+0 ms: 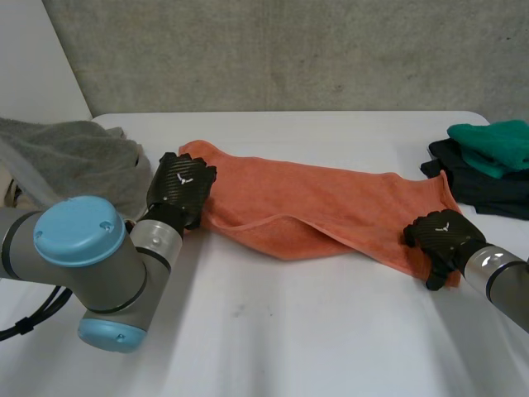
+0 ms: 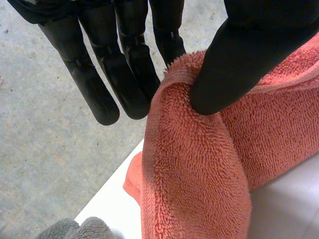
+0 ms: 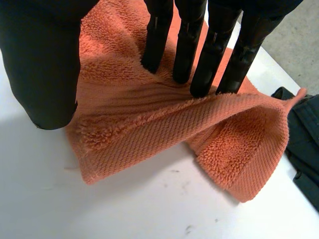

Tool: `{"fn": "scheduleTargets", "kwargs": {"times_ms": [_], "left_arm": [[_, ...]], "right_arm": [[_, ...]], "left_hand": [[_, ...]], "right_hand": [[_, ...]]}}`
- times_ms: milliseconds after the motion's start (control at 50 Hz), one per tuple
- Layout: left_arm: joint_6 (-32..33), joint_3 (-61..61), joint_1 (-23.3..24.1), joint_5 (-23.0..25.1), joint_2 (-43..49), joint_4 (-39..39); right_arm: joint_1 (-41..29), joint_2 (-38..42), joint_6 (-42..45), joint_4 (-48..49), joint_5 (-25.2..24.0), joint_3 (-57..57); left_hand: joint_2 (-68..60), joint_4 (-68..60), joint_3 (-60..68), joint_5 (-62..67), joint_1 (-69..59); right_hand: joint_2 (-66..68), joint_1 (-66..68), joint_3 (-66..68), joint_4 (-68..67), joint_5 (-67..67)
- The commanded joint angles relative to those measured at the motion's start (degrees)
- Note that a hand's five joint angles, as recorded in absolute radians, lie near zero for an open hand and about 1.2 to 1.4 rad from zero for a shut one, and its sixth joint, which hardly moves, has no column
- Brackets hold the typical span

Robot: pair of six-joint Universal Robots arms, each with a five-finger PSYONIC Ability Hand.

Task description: Fold the laundry.

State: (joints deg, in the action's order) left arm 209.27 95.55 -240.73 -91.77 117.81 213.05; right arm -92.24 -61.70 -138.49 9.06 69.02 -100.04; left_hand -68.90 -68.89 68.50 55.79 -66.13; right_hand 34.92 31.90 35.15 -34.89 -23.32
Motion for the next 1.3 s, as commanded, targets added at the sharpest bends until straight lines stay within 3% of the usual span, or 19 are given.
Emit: {"fn": "scheduleTargets", "kwargs": {"times_ms": [20, 360, 460, 600, 700, 740, 820, 900, 980, 1080, 1220, 1300], "left_arm": [[0.0, 0.0, 0.0, 0.0, 0.1, 0.1], [0.0, 0.0, -0.4, 0.0, 0.1, 0.1], [0.0, 0.0, -0.4, -0.1, 0.1, 0.0], [0.0, 0.0, -0.4, 0.0, 0.1, 0.1], [0.0, 0.0, -0.4, 0.0, 0.1, 0.1], [0.0, 0.2, -0.4, -0.1, 0.1, 0.0], [0.3, 1.0, -0.3, 0.0, 0.1, -0.6], [0.2, 2.3, 0.4, 0.0, 0.0, -4.5], [0.1, 3.1, 0.6, 0.5, -0.9, -10.6], [0.0, 3.0, -0.6, 0.8, -0.7, -14.1], [0.1, 5.0, -6.5, 2.2, -0.4, -14.7], [0.0, 6.7, -6.9, 4.7, -0.7, -14.8]], "right_arm": [[-0.1, 3.5, 0.8, -0.7, 0.6, 4.6], [-0.2, 8.3, 0.8, -0.8, 0.5, 11.7], [-0.2, 9.7, 0.7, -0.8, 0.5, 13.7], [-0.4, 9.9, 0.6, -0.7, 0.4, 14.7], [-0.5, 10.0, 0.3, -0.7, 0.9, 16.6], [-0.7, 9.4, -0.2, -0.8, 1.2, 17.3], [-0.3, 6.8, -2.4, -1.2, 2.1, 17.4], [1.0, -0.2, -7.0, -9.0, 3.0, 16.8], [4.5, -2.5, -8.5, -18.8, 2.1, 17.4], [7.2, -2.5, -8.9, -23.4, 1.8, 17.5], [11.1, -1.6, -12.3, -23.3, -2.6, 16.7], [11.6, -1.1, -13.4, -23.1, -4.5, 16.5]], "left_hand": [[-11.1, -11.1, 11.5, 14.2, -13.9], [-11.1, -11.1, 11.5, 14.2, -13.9], [-11.1, -11.1, 11.5, 14.2, -13.9], [-11.1, -11.1, 11.5, 14.2, -13.9], [-11.1, -11.1, 11.5, 14.2, -13.9], [-10.6, -10.6, 11.0, 13.7, -13.4], [-3.6, -3.6, 4.0, 6.7, -6.3], [5.2, 5.2, -4.8, -2.1, 2.4], [30.0, 30.0, -29.6, -26.9, 27.3], [42.0, 42.0, -41.6, -38.9, 39.2], [42.9, 42.9, -42.5, -39.8, 40.1], [42.9, 42.9, -42.5, -39.8, 40.1]], "right_hand": [[8.0, 11.0, 7.7, -8.0, -9.6], [17.9, 20.9, 17.7, -17.9, -19.5], [26.6, 29.6, 26.4, -26.7, -28.2], [26.8, 29.8, 26.6, -26.8, -28.4], [45.0, 48.1, 44.8, -45.1, -46.6], [45.1, 48.1, 44.8, -45.1, -46.7], [45.1, 48.1, 44.8, -45.1, -46.7], [45.1, 48.1, 44.8, -45.1, -46.7], [45.1, 48.1, 44.8, -45.1, -46.7], [45.1, 48.1, 44.8, -45.1, -46.7], [45.1, 48.1, 44.8, -45.1, -46.7], [45.1, 48.1, 44.8, -45.1, -46.7]]}}
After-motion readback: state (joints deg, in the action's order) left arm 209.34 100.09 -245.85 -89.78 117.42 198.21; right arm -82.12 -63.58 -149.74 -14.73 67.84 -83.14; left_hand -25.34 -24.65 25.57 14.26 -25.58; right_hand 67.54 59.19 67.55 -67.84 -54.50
